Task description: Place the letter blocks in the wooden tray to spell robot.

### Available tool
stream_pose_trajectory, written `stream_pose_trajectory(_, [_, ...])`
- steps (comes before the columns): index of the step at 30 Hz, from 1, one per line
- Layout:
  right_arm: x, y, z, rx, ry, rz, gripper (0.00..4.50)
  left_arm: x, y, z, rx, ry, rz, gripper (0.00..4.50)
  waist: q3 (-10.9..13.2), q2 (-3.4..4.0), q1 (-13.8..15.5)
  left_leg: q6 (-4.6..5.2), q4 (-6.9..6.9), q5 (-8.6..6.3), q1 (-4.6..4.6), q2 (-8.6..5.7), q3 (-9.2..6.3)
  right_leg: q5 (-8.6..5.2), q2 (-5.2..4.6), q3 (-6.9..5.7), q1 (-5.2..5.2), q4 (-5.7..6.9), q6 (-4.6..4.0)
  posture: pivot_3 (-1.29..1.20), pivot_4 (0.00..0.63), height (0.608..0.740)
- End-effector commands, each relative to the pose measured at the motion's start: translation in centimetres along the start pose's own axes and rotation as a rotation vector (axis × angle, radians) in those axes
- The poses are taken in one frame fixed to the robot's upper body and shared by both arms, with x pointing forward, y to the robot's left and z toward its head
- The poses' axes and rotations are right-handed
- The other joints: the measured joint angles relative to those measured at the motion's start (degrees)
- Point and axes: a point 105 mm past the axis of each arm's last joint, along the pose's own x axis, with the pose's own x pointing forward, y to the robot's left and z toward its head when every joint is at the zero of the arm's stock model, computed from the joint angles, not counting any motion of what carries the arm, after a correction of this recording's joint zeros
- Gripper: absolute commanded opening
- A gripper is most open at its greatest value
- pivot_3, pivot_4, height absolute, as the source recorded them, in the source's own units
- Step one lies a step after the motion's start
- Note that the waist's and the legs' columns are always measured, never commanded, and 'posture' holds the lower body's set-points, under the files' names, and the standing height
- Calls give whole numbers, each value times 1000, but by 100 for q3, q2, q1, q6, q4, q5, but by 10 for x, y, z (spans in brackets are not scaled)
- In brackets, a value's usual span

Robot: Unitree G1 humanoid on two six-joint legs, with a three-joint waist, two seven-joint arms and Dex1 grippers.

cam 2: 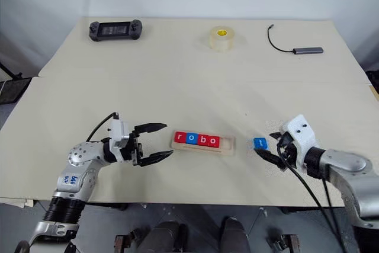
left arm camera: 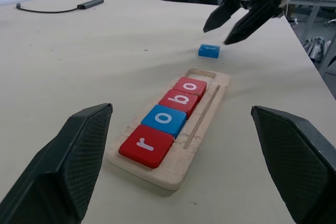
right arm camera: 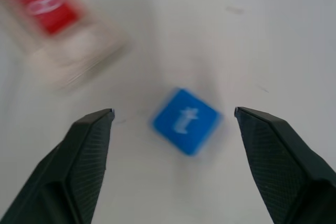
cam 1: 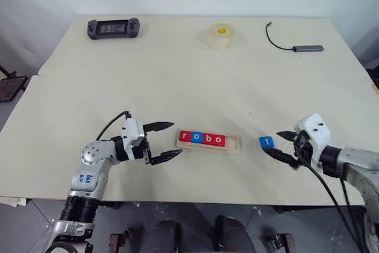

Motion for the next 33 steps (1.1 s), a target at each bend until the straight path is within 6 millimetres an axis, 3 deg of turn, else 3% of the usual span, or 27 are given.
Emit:
stream_pose_trajectory(1, [-1, -11, 3, -174, -14, 113, 3826, -4, -1, 12, 48, -18, 0, 4500, 2, -3, -25, 1, 0, 1, 3, 0, 4, 2, 0, 1, 3, -3, 3, 0, 150, 740])
stream_pose_trajectory(6, [13, -29, -5, -287, 39, 234, 3826, -4, -9, 17, 64, -33, -39, 4500, 2, -3, -83, 0, 2, 2, 2, 3, -1, 3, -2, -2, 3, -7, 5, 0, 150, 740])
stream_pose_trajectory(12, [25, -39, -8, -296, 51, 293, 3826, -4, -17, 25, 84, -62, -81, 4500, 2, -3, -101, -3, 3, 3, -5, 3, -13, 3, -6, -15, 6, -17, 5, 0, 150, 740])
stream_pose_trajectory(17, [29, -46, -15, -294, 97, 316, 2571, -8, -20, 23, 77, -26, -107, 4500, 1, -2, -124, -5, 6, 3, -4, 3, -13, 3, -6, -16, 8, -18, 5, 0, 150, 740])
stream_pose_trajectory(20, [32, -46, -7, -299, 54, 327, 1548, -11, -18, 25, 91, -36, -92, 4500, 1, -2, -123, -7, 7, 3, -2, 4, -14, 3, -6, -16, 10, -17, 5, 0, 150, 740])
stream_pose_trajectory(21, [31, -45, -5, -301, 55, 336, 1449, -11, -19, 25, 90, -37, -95, 4500, 1, -2, -123, -7, 8, 3, -2, 4, -13, 3, -6, -16, 11, -17, 5, 0, 150, 740])
stream_pose_trajectory(27, [27, -33, 23, -327, 47, 414, 1453, -14, -22, 24, 80, -33, -81, 4500, 1, 1, -121, -9, 7, 2, -4, 7, -14, 3, -5, -15, 5, -16, 5, 0, 150, 740])
stream_pose_trajectory(30, [40, -15, 43, -319, 3, 456, 1453, -13, -21, 21, 74, -28, -67, 4500, 1, 1, -120, -11, 7, 1, -5, 8, -15, 3, -5, -16, 4, -16, 5, 0, 150, 740])
stream_pose_trajectory(33, [55, -4, 51, -319, 7, 453, 1453, -11, -20, 20, 77, -32, -56, 4500, 1, 1, -124, -14, 7, -1, -5, 11, -17, 2, -4, -17, 4, -16, 4, 0, 150, 740])
